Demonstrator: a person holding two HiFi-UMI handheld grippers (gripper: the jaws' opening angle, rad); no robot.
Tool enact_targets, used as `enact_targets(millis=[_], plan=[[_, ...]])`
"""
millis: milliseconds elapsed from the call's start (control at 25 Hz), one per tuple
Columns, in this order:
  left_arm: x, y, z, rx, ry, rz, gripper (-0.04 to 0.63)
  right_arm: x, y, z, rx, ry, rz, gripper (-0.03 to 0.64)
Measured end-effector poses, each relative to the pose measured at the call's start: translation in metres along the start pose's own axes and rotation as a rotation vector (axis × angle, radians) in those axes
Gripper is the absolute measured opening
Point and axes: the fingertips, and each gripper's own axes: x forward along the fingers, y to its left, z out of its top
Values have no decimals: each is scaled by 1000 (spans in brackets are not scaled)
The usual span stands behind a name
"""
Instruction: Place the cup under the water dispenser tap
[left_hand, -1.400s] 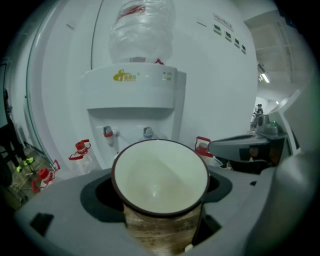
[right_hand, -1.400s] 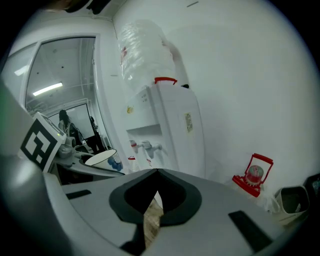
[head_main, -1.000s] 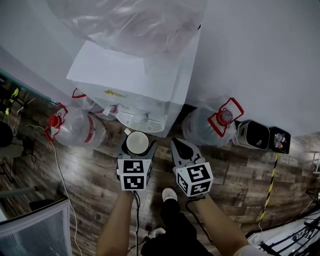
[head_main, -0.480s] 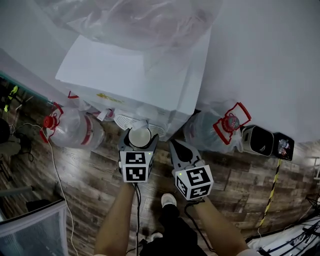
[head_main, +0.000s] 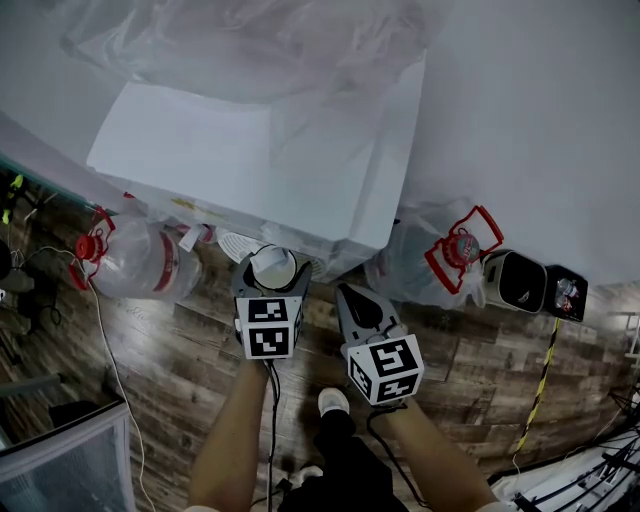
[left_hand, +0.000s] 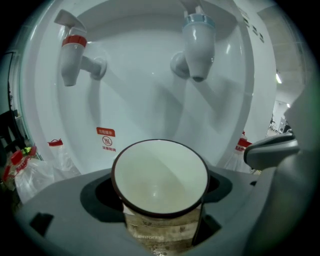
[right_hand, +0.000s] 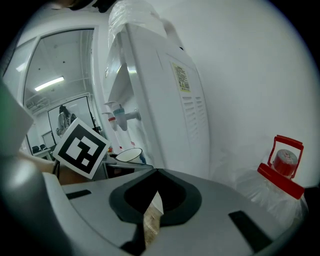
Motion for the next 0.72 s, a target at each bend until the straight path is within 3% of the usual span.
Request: enact_targets(millis=[440,720], plan=[[16,-1,-4,-16,22,-9,449,4,-7,-2,4,8,-9,20],[18,-2,-4,-8,-10,6,449,3,-6,-6,6,13,-14,20]])
